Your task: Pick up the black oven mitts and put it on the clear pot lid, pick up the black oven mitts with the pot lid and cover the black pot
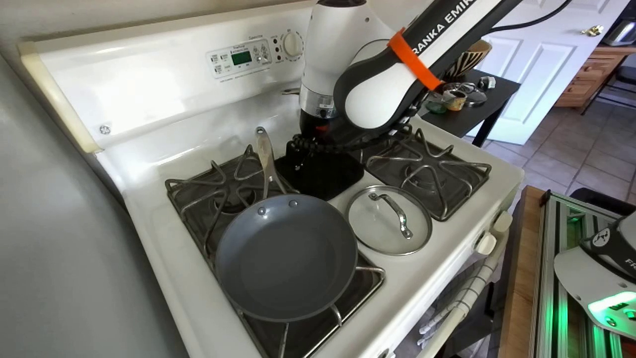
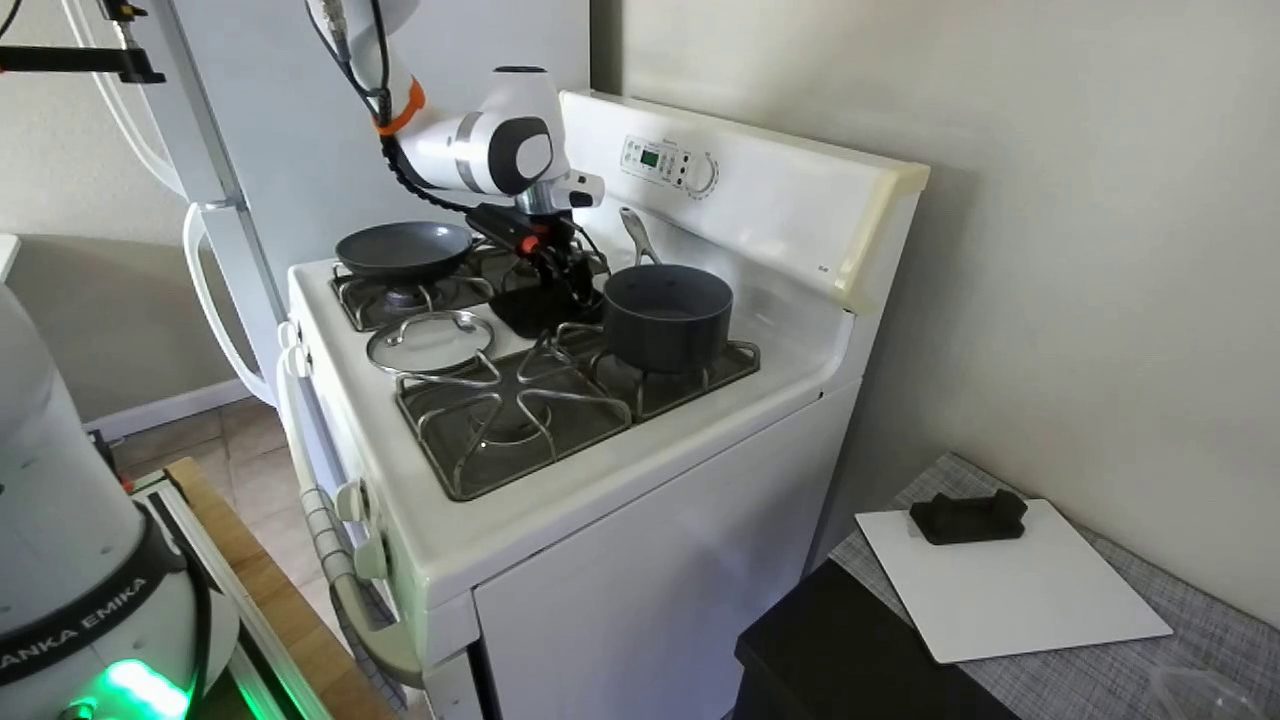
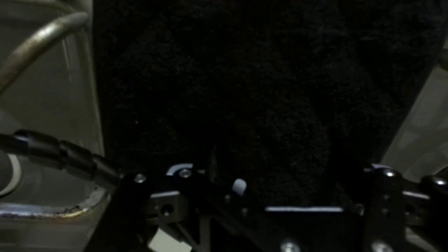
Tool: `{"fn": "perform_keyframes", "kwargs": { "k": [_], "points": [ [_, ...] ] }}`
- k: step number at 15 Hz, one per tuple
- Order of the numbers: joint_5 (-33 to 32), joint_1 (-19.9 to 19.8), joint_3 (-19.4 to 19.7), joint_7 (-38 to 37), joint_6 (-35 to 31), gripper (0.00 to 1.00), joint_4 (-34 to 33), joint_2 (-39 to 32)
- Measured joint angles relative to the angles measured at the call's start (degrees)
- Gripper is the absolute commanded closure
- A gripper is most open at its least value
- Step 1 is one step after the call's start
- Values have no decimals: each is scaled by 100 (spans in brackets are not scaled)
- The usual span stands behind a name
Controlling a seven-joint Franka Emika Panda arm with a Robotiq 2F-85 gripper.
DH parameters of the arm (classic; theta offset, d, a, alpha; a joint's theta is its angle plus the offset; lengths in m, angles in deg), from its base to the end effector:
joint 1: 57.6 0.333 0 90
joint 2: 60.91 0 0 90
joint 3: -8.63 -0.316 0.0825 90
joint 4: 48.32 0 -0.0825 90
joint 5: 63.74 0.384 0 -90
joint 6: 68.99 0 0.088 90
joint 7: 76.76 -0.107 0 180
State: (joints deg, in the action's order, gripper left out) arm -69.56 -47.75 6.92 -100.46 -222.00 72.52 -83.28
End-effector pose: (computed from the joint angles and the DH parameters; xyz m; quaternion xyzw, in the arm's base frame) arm 0.5848 0.1223 0.2453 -0.9940 0.0640 -0.0880 0.0057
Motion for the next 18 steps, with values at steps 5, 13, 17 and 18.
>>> {"fn": "perform_keyframes", "kwargs": {
  "k": [5,13,17,18],
  "points": [
    [0,181,140,-68,57,91,-197,-55],
    [56,230,146,-37,666,100,-508,-119],
    [85,217,147,26,869,59,-550,-111],
    [71,218,158,26,873,50,-550,-108]
  ]
}}
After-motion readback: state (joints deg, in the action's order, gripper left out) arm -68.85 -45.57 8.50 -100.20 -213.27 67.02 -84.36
